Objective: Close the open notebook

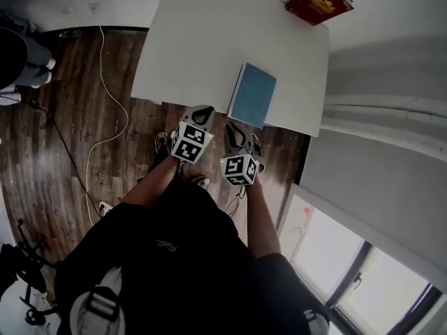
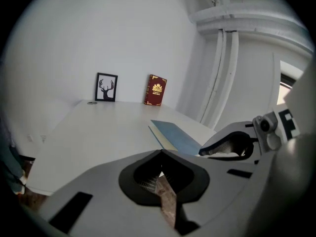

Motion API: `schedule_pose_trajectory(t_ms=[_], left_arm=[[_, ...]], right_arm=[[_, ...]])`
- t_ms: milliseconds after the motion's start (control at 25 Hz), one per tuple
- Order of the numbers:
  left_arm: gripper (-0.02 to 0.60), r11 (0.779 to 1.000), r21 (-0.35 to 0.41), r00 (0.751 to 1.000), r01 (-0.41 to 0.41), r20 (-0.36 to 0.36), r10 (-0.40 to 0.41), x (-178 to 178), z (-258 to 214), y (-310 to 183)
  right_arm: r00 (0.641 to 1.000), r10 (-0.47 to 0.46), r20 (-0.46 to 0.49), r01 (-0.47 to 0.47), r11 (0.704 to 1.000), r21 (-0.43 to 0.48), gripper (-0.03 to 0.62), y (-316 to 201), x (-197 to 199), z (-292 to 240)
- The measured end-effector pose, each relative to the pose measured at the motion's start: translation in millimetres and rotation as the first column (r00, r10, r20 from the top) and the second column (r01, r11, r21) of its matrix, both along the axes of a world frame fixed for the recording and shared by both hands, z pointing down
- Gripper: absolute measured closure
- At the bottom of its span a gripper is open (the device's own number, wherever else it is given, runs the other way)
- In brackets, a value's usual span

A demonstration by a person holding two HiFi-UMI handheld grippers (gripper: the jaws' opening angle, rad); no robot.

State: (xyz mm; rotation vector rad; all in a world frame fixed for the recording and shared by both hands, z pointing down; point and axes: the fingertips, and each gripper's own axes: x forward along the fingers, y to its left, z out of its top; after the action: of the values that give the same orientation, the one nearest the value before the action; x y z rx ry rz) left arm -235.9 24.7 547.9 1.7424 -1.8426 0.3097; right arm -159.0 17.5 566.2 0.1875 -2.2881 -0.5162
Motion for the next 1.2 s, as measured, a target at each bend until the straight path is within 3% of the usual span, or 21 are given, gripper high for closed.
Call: schedule_pose_trajectory(t_ms=[80, 160, 240, 400, 560, 920, 1200], left_arm=[[0.578, 0.999, 0.028, 1.000, 0.017, 0.014, -0.018, 11, -15, 0], [0.578, 0.998, 0.059, 0.999, 0.031, 0.012, -0.032, 28, -29, -1], [0.578, 0.995, 0.096, 0.999, 0.027, 0.021, -0.029, 48, -47, -4], [0.578, 0.979, 0.206, 0.999, -0.013, 0.051, 0.003, 92, -93, -11], [0.578, 0.955, 0.296, 0.997, -0.036, 0.079, 0.013, 136, -131, -16], [0.578, 0.929, 0.362, 0.988, -0.080, 0.155, 0.025, 215, -167, -8], [0.578, 0.938, 0.337, 0.984, -0.077, 0.180, 0.016, 238, -161, 9]], right_arm=[[0.977, 0.147, 0.152, -0.130, 0.985, -0.115, 0.545, -13, 11, -31], [0.920, 0.270, 0.285, -0.213, 0.953, -0.215, 0.556, -25, 26, -62], [0.853, 0.347, 0.390, -0.263, 0.931, -0.253, 0.563, -33, 45, -95], [0.746, 0.410, 0.526, -0.327, 0.912, -0.247, 0.568, -40, 84, -151], [0.663, 0.443, 0.603, -0.372, 0.894, -0.249, 0.571, -45, 129, -190], [0.638, 0.409, 0.653, -0.368, 0.906, -0.208, 0.572, -25, 199, -212], [0.629, 0.379, 0.679, -0.351, 0.918, -0.187, 0.572, -9, 222, -216]])
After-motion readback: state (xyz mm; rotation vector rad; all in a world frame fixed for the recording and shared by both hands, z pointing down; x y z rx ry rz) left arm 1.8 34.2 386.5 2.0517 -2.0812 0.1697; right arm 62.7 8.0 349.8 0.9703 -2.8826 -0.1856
